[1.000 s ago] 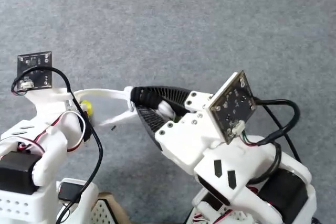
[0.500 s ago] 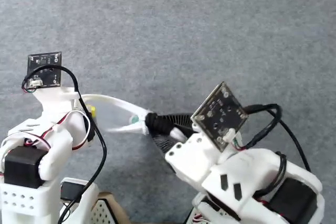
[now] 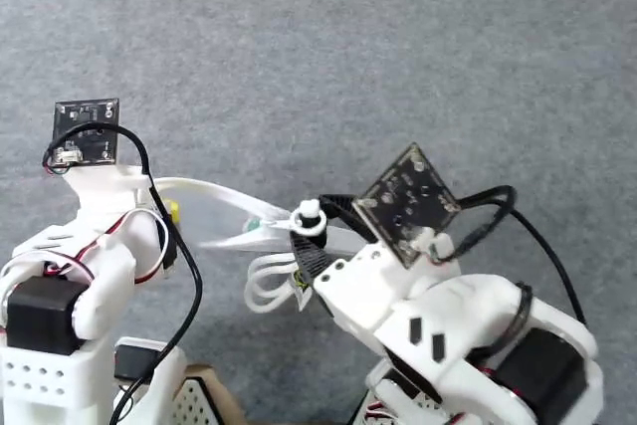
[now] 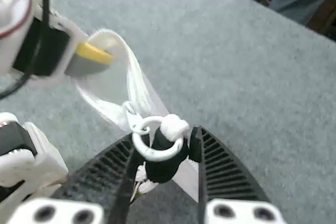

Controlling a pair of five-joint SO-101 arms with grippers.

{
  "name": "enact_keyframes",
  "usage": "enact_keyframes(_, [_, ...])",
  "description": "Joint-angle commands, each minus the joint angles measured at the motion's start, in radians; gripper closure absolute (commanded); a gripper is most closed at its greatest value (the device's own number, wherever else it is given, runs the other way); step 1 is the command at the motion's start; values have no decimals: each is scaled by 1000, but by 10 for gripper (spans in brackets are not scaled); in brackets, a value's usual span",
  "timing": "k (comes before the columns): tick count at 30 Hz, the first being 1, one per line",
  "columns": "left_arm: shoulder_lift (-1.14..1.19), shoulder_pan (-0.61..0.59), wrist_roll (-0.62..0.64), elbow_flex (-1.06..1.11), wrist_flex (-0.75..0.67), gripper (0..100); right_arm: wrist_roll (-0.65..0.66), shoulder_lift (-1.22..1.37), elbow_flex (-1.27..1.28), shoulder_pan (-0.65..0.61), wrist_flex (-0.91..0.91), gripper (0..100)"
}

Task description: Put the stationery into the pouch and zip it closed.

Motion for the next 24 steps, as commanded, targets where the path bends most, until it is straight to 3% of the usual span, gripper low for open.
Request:
enact_keyframes(1, [3,-22,-15,-33,-12,972,6,8,50,12,0,864])
enact_keyframes(10, [3,-22,-14,-36,-14,972,6,7,96,12,-5,865])
enact_keyframes(15, [3,-22,-12,-36,-14,972,8,7,91,12,-8,985])
enact_keyframes(24, [3,-22,-14,-35,-14,972,8,7,-19,14,-6,986])
